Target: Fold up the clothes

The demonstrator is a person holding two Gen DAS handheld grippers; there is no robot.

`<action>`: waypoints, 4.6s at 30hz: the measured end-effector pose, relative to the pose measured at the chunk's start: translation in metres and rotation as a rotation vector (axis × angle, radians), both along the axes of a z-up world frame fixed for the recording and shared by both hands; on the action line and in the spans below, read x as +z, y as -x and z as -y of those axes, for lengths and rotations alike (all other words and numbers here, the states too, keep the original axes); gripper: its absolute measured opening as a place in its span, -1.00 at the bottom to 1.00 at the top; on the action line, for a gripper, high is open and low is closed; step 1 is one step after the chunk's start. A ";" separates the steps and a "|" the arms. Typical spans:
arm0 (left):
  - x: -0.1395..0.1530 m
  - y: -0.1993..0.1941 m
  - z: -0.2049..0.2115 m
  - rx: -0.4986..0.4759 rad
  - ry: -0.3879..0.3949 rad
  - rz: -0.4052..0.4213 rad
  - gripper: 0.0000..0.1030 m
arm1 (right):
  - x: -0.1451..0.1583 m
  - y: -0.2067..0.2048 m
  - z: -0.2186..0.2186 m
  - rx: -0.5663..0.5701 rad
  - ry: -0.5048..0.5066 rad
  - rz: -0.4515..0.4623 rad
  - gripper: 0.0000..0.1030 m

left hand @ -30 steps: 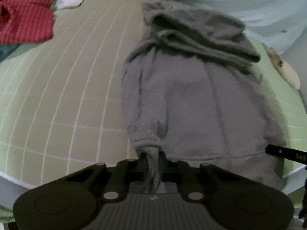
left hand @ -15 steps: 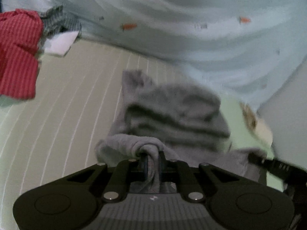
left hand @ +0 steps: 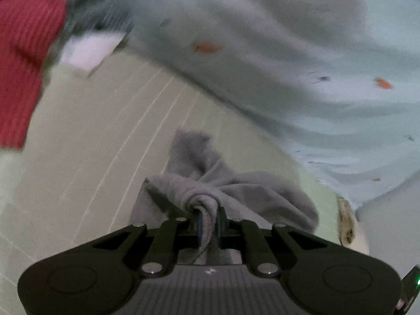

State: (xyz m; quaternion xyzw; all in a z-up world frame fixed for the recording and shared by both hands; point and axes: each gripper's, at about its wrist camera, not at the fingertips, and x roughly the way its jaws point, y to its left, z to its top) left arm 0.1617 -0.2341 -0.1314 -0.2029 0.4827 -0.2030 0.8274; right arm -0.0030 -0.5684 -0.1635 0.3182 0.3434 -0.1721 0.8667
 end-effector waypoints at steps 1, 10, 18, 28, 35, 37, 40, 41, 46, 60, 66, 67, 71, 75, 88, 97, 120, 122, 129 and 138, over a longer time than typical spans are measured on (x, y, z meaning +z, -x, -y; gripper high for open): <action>-0.007 -0.010 -0.001 0.015 0.018 -0.032 -0.78 | -0.008 -0.006 0.009 -0.013 -0.042 -0.011 -0.75; -0.010 -0.101 0.012 0.070 -0.004 0.019 -0.62 | -0.022 -0.080 0.079 -0.012 -0.203 -0.006 -0.44; -0.013 -0.071 -0.008 0.099 0.011 -0.014 -0.01 | -0.018 -0.040 0.060 -0.059 -0.240 0.058 0.26; -0.021 -0.070 -0.003 0.109 0.131 -0.093 -0.16 | -0.027 -0.009 0.062 -0.118 -0.473 0.171 -0.71; 0.003 -0.109 0.015 0.103 0.175 0.010 -0.96 | -0.004 -0.062 0.088 -0.116 -0.505 0.296 -0.87; 0.014 -0.117 0.014 0.135 0.198 0.075 -0.92 | 0.000 -0.072 0.097 -0.153 -0.513 0.356 -0.86; 0.021 -0.118 0.008 0.232 0.129 0.139 -0.21 | 0.008 -0.074 0.099 -0.218 -0.404 0.373 -0.07; 0.021 -0.117 0.005 0.255 0.100 0.153 0.23 | 0.011 -0.074 0.097 -0.234 -0.352 0.362 0.50; -0.002 -0.102 0.002 0.134 -0.047 0.120 0.68 | 0.009 -0.071 0.073 -0.103 -0.064 0.162 0.79; -0.078 -0.071 0.034 -0.187 -0.193 -0.075 0.86 | -0.058 -0.098 0.027 0.226 -0.004 -0.086 1.00; -0.081 -0.076 0.055 -0.258 -0.183 -0.044 0.92 | -0.064 -0.114 0.022 0.283 -0.013 -0.052 1.00; -0.080 -0.077 0.058 -0.266 -0.176 -0.036 0.81 | -0.064 -0.115 0.019 0.289 -0.020 -0.048 1.00; -0.078 -0.070 0.067 -0.250 -0.166 -0.033 0.15 | -0.063 -0.121 0.006 0.314 -0.060 -0.033 0.89; -0.071 -0.059 0.055 -0.186 -0.110 -0.062 -0.26 | -0.055 -0.109 -0.003 0.290 -0.094 -0.016 -0.11; -0.031 0.044 0.002 -0.256 -0.107 -0.034 -0.42 | -0.025 0.011 -0.070 0.209 -0.194 0.047 -0.41; -0.028 0.084 0.013 -0.394 -0.100 -0.022 -0.43 | -0.011 0.082 -0.084 0.100 -0.175 0.044 -0.42; 0.080 0.132 0.472 -0.867 -0.173 0.382 -0.49 | 0.010 0.243 0.268 -0.308 -0.248 0.414 -0.42; 0.099 0.117 0.520 -0.925 -0.160 0.433 -0.53 | 0.012 0.240 0.290 -0.362 -0.271 0.463 -0.42; 0.117 0.065 0.688 -1.084 -0.189 0.625 -0.31 | -0.001 0.211 0.363 -0.530 -0.311 0.583 -0.35; -0.026 -0.007 0.695 -0.756 -0.232 0.312 0.46 | -0.086 0.162 0.393 -0.626 -0.362 0.329 0.44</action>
